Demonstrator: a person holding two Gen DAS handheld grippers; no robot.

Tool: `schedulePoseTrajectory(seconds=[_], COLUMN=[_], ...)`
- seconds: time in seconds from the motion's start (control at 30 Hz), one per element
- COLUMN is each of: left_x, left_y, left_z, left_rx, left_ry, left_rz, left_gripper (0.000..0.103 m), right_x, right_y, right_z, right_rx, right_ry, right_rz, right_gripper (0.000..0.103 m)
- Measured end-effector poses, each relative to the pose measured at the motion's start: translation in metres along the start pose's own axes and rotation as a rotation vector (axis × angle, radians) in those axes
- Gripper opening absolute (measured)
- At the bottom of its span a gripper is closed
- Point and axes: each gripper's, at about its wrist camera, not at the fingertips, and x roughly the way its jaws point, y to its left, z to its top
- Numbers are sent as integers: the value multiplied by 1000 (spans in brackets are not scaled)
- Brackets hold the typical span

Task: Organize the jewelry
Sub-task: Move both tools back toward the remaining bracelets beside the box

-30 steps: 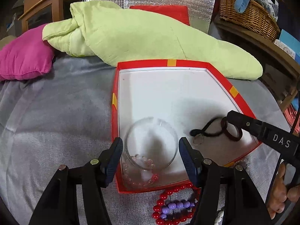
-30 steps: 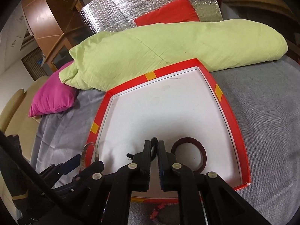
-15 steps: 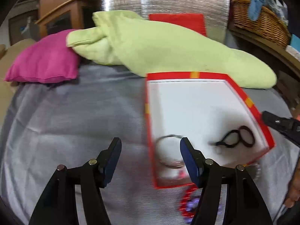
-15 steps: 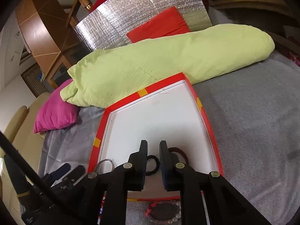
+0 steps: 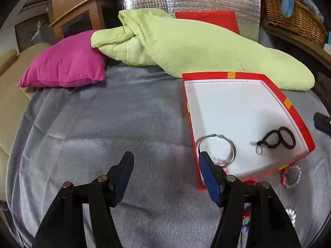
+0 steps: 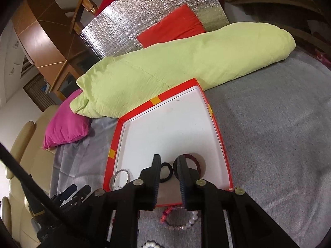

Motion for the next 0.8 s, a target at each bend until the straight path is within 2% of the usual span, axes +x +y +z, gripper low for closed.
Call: schedulePoseTrajectory(seconds=[0.6, 0.8], left_x=[-15, -20], left_y=[-10, -10], left_z=[-36, -45], left_rx=[48, 39], left_ry=[60, 90], left_rz=[-22, -70], left_gripper=[66, 66], right_x=[-34, -31], right_y=[-18, -24], right_z=[-9, -17], right_rx=[-4, -18], right_ry=[0, 72], right_rz=[-13, -9], right_gripper=[23, 23])
